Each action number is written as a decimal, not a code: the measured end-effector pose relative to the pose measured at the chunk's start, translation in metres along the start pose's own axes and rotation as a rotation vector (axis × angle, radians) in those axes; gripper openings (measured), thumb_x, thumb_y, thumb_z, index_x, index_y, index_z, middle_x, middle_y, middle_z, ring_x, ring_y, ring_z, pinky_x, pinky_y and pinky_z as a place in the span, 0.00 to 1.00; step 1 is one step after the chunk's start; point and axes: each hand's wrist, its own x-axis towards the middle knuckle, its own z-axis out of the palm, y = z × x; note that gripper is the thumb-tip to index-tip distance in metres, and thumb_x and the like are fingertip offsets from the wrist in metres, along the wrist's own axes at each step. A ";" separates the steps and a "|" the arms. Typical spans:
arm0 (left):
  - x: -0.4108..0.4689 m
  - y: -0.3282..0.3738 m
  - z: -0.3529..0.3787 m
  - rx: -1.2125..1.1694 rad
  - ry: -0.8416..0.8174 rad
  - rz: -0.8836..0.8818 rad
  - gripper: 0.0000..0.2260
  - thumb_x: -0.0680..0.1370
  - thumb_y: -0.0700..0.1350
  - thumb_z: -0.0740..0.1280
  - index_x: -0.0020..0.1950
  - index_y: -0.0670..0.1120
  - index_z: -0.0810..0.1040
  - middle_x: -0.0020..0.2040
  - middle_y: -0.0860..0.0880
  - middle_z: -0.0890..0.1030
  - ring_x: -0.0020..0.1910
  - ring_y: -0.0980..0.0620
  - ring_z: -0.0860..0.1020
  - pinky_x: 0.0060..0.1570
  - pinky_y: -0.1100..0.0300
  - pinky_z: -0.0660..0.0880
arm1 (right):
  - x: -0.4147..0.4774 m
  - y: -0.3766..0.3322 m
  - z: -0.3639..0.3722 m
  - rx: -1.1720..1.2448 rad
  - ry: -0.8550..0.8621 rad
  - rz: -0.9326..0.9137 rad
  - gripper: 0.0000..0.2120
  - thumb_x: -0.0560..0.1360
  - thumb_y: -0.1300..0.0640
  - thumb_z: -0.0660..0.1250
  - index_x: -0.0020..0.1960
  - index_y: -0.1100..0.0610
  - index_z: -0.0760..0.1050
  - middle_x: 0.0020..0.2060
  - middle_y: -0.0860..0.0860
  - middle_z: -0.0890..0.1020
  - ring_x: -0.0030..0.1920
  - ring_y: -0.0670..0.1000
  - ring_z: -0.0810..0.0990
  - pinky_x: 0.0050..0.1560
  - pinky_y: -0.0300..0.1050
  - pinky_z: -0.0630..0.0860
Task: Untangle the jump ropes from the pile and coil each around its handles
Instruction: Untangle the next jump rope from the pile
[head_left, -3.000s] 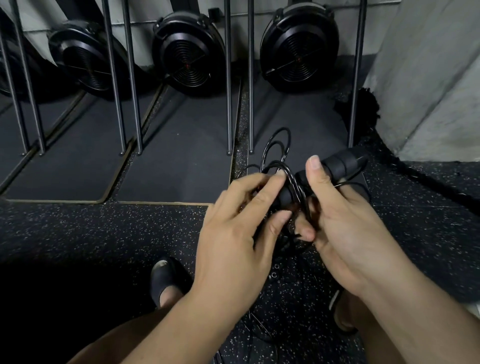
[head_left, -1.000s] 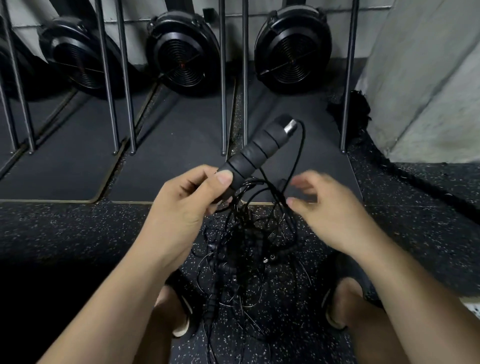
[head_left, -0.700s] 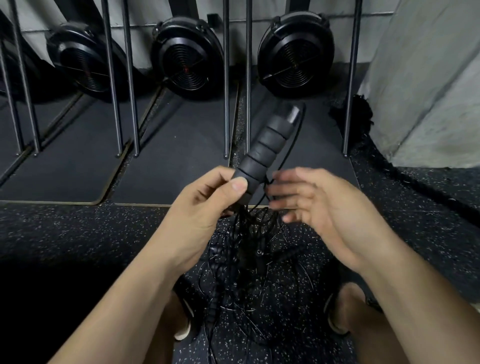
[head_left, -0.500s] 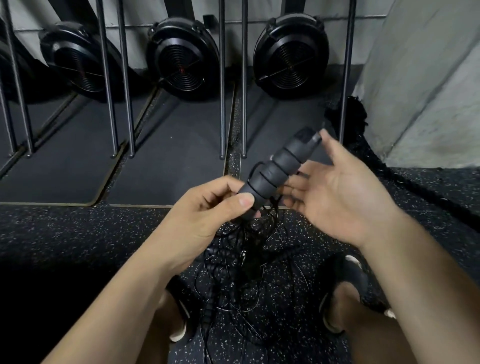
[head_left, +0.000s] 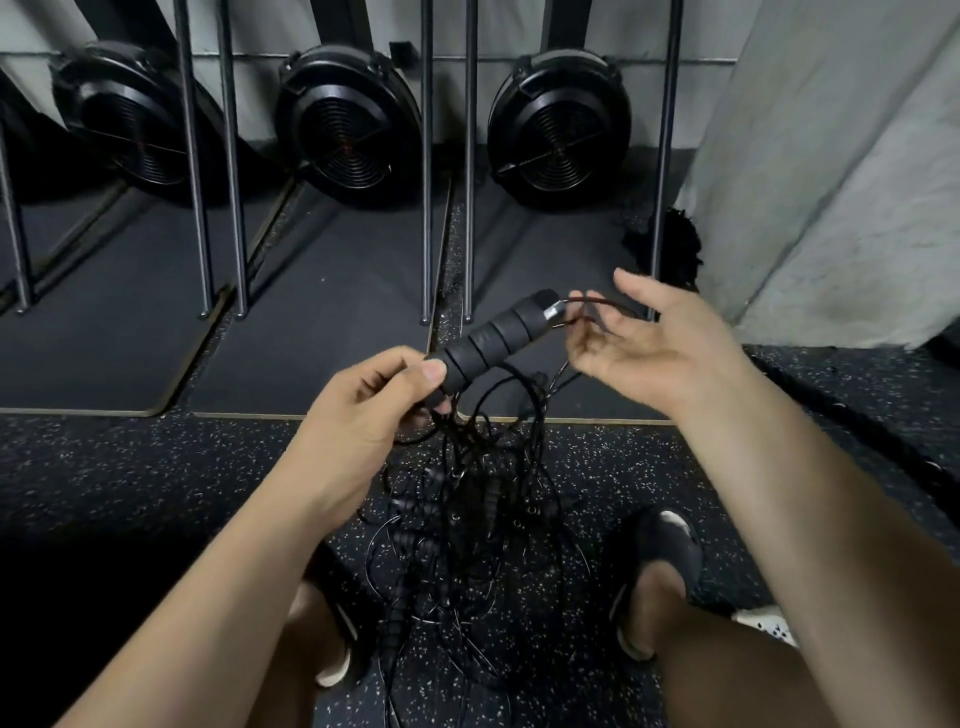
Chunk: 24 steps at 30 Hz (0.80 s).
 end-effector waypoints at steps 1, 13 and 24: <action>0.002 -0.001 -0.001 -0.023 0.030 -0.005 0.13 0.77 0.57 0.71 0.44 0.47 0.81 0.41 0.47 0.81 0.44 0.48 0.75 0.49 0.51 0.70 | 0.004 -0.001 -0.002 -0.058 0.016 0.023 0.12 0.83 0.62 0.69 0.63 0.67 0.77 0.49 0.60 0.87 0.45 0.53 0.86 0.52 0.44 0.78; 0.000 -0.011 0.009 0.847 -0.124 0.170 0.13 0.74 0.54 0.80 0.50 0.58 0.78 0.40 0.59 0.83 0.36 0.61 0.79 0.39 0.63 0.76 | -0.042 -0.041 0.090 -1.489 -0.126 -0.465 0.08 0.86 0.59 0.66 0.58 0.63 0.81 0.36 0.51 0.88 0.37 0.47 0.83 0.39 0.40 0.74; 0.000 -0.010 0.006 0.962 -0.121 0.092 0.13 0.71 0.49 0.77 0.46 0.57 0.73 0.34 0.55 0.79 0.32 0.55 0.76 0.30 0.62 0.70 | -0.019 -0.070 0.100 -0.354 -0.032 -0.318 0.06 0.81 0.70 0.67 0.56 0.67 0.73 0.57 0.65 0.82 0.38 0.54 0.87 0.33 0.40 0.80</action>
